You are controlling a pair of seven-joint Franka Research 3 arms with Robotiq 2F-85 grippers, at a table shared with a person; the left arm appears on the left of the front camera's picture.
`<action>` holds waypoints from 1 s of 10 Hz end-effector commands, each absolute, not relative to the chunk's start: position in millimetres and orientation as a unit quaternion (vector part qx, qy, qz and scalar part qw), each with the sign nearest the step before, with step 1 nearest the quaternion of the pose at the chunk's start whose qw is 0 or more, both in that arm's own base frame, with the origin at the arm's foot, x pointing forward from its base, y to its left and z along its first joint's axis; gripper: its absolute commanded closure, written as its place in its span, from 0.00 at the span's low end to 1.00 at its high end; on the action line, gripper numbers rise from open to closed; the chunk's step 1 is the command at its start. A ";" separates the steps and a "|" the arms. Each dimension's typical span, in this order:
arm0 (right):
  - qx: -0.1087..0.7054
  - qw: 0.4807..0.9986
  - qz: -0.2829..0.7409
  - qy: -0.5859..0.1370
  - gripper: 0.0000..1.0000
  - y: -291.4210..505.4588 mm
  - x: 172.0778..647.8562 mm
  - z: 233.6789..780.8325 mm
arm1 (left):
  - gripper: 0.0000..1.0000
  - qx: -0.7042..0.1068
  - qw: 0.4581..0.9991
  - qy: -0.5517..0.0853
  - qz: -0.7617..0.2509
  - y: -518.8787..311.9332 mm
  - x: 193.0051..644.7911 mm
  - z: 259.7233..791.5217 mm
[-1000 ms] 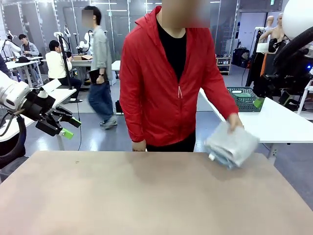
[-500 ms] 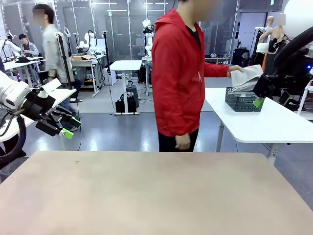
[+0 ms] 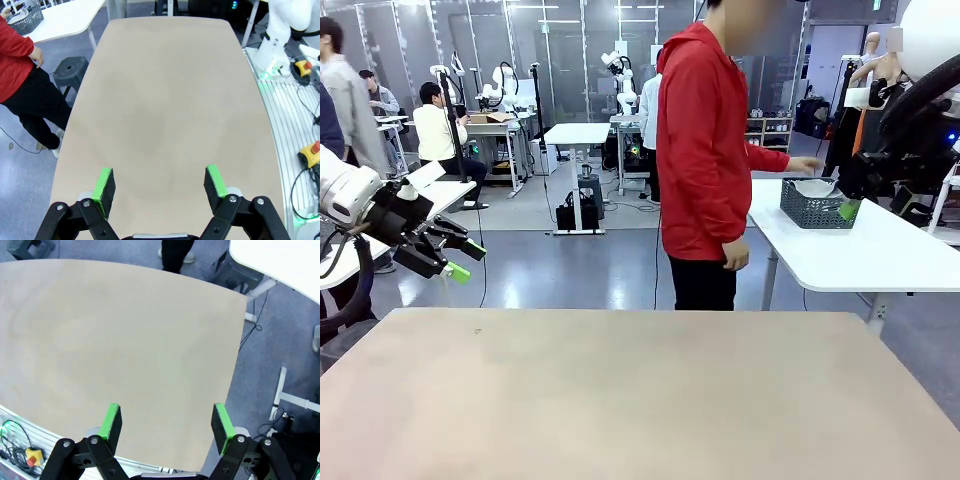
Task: Fold the towels and place them in the basket.
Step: Stack the folded Towel with hook on the right side of the table.
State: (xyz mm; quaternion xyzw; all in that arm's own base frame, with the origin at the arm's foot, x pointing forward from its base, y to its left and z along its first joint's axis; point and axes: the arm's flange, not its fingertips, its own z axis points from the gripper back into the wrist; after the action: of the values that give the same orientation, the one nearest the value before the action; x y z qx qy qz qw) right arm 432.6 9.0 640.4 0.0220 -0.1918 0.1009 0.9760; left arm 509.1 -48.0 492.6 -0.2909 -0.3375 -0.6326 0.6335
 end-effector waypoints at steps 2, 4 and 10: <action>0.023 0.977 0.096 -0.189 0.10 9.8 433.5 642.3 | 0.10 -0.289 0.636 -0.333 -0.634 -47.8 509.3 494.8; 0.023 0.977 0.096 -0.189 0.10 9.8 433.5 642.3 | 0.10 -0.289 0.636 -0.333 -0.634 -47.8 509.3 494.8; 0.023 0.977 0.096 -0.189 0.10 9.8 433.5 642.3 | 0.10 -0.289 0.636 -0.333 -0.634 -47.8 509.3 494.8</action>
State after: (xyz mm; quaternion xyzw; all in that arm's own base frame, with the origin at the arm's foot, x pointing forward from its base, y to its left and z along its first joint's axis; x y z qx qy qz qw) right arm 432.6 9.0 640.4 0.0220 -0.1918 0.1009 0.9760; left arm 509.1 -48.0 492.6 -0.2909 -0.3375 -0.6326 0.6335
